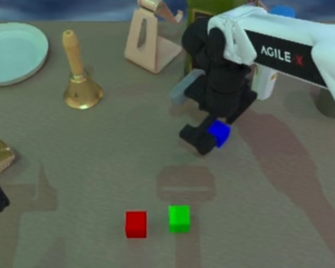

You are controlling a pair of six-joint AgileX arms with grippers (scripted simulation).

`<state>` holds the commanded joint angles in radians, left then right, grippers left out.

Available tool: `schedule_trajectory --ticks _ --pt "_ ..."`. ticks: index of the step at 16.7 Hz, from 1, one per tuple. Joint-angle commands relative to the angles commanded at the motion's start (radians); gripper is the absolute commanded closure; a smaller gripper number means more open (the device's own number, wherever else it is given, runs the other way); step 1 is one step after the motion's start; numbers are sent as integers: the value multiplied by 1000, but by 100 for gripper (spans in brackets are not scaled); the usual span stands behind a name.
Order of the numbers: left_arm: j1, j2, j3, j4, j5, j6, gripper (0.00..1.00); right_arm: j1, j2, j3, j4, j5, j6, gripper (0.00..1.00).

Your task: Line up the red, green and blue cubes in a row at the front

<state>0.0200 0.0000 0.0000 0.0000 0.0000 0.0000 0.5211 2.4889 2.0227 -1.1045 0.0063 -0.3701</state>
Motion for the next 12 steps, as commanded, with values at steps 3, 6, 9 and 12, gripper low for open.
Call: schedule_trajectory --ticks 3,6,9,12 --pt "0 0 0 0 0 0 0 0 0 0 0 0 0 15" --pt "0 0 0 0 0 0 0 0 0 0 0 0 0 38" --pt "0 0 0 0 0 0 0 0 0 0 0 0 0 60" --pt "0 0 0 0 0 0 0 0 0 0 0 0 0 83"
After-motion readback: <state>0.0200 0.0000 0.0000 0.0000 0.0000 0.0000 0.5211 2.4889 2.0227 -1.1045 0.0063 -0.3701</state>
